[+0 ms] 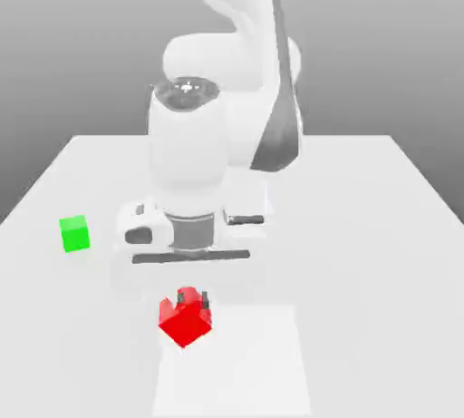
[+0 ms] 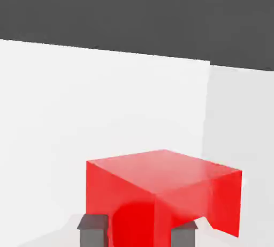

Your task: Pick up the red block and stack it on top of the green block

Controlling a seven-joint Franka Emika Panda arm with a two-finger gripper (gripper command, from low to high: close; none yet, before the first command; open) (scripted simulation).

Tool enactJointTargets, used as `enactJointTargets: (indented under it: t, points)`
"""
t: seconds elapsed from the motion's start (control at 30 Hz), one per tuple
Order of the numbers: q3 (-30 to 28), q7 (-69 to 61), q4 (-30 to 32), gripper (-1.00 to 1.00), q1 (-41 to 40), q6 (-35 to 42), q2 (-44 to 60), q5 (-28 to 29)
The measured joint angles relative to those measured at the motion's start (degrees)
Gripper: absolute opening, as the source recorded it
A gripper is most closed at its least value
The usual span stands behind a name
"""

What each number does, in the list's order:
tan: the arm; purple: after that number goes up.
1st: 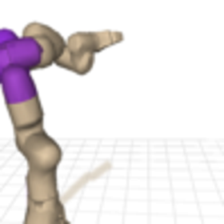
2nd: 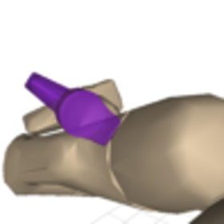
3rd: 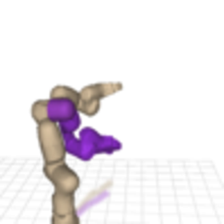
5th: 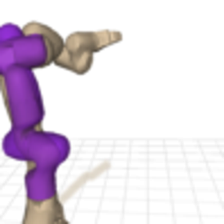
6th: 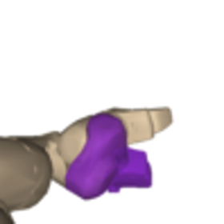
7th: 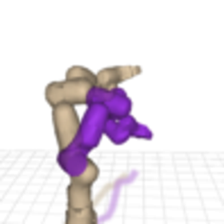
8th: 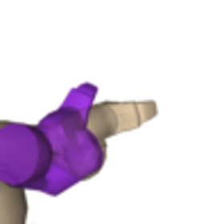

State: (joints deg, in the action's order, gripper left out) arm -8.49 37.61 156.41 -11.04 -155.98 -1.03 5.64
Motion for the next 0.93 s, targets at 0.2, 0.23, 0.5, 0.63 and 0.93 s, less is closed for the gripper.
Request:
enactJointTargets:
  t: [0.2, 0.23, 0.5, 0.63, 0.93]
  points:
    - [-7.03, 6.31, 4.13, -1.00, -12.69, 2.13, -6.78, 5.87]
    - [-8.47, 7.27, 4.84, -1.00, -14.92, 2.42, -7.83, 6.71]
    - [-19.15, 13.70, 10.78, -1.00, -33.63, 3.86, -15.07, 11.54]
    - [-22.30, 11.84, 11.77, -1.00, -33.50, 2.18, -13.63, 8.11]
    - [-26.32, 3.36, 11.90, -1.00, -26.00, -2.63, -6.54, -4.46]
